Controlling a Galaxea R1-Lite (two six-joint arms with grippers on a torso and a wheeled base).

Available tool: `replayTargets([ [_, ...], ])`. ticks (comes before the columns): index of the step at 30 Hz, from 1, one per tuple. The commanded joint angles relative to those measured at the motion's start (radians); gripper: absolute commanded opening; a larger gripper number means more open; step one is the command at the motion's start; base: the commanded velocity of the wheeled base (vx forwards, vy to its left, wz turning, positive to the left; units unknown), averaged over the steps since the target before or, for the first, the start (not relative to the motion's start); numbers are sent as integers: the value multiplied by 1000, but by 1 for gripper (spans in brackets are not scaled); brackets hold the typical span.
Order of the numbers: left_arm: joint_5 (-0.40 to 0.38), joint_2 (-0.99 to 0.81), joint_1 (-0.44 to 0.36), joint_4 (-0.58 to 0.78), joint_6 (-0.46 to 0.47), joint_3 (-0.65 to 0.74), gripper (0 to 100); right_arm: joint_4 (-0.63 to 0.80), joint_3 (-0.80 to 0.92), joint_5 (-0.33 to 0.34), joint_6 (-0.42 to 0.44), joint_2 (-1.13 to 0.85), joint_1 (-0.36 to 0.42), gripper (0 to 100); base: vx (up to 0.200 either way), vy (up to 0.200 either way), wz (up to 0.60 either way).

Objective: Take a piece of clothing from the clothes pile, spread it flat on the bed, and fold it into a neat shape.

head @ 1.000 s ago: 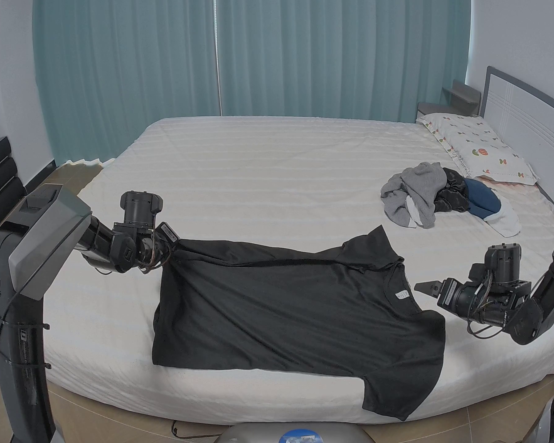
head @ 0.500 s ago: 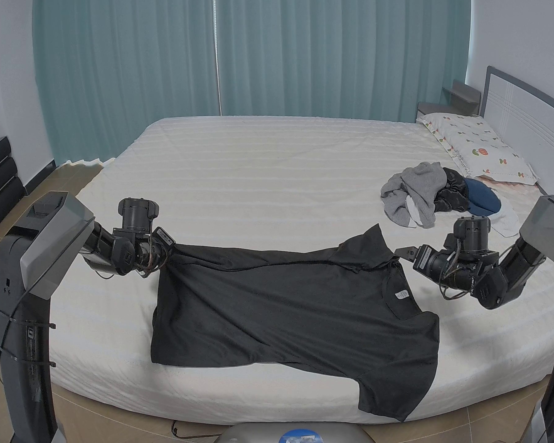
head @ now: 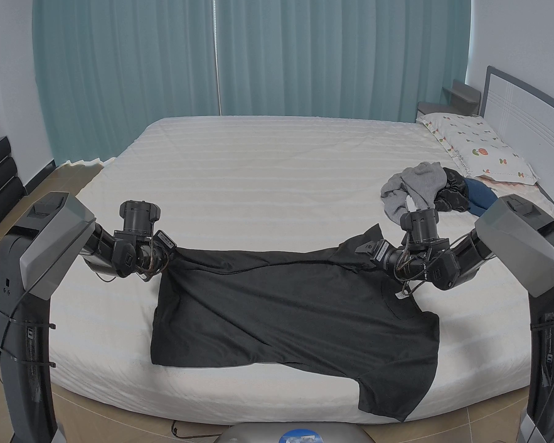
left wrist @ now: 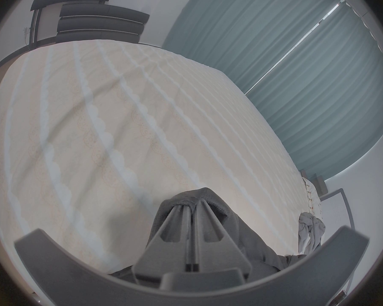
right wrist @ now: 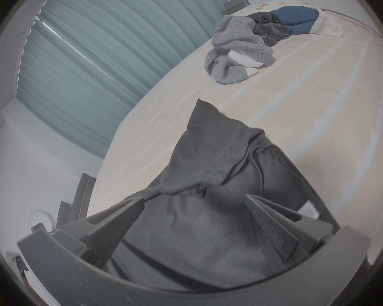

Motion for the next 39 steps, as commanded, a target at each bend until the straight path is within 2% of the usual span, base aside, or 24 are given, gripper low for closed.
replayTargets([
  [1, 0, -7, 0, 0, -1, 5, 0, 69, -157, -50, 4, 139, 0, 100, 0, 0, 0],
  [7, 0, -4, 0, 0, -1, 5, 0, 120, -305, -70, 9, 205, -6, 100, 0, 0, 0],
  [8, 0, -6, 1, 0, -1, 5, 0, 118, -322, -70, 12, 211, -6, 0, 0, 0, 0],
  [16, 0, -3, 3, 0, 1, 4, 0, 102, -440, -75, 52, 211, -30, 0, 0, 0, 0],
  [21, 0, 3, 4, 0, 1, -1, 0, 59, -565, -136, 52, 225, -62, 0, 0, 0, 0],
  [25, 0, 7, 4, -3, -1, -2, 0, -3, -641, -150, 50, 256, -75, 0, 0, 0, 0],
  [30, -2, 10, 4, -9, -2, -4, 0, -46, -643, -152, 38, 307, -75, 0, 0, 0, 0],
  [31, -2, 13, 4, -9, -2, -6, 0, -49, -643, -150, 35, 319, -75, 100, 0, 0, 0],
  [39, -2, 25, 6, -10, -2, -9, 0, -75, -643, -149, 1, 350, -75, 100, 0, 0, 0],
])
